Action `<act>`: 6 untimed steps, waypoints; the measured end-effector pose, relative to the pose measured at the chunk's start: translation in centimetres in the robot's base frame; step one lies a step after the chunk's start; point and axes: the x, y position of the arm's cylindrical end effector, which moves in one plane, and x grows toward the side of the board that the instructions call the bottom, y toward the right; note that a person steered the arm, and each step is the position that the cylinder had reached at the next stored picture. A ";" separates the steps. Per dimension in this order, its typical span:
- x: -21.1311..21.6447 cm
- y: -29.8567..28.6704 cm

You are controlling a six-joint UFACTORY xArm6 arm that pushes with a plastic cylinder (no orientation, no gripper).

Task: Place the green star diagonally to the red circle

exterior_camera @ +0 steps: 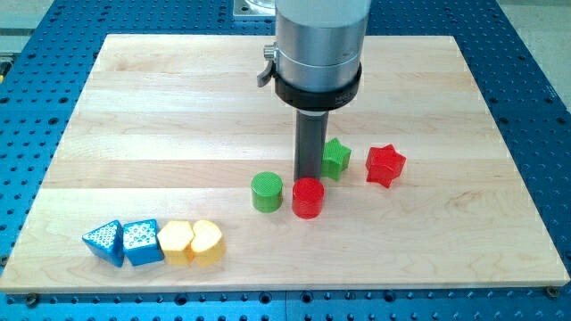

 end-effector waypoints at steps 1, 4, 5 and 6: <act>0.2 0.0; 3.3 0.0; 3.3 -1.5; 4.1 -3.2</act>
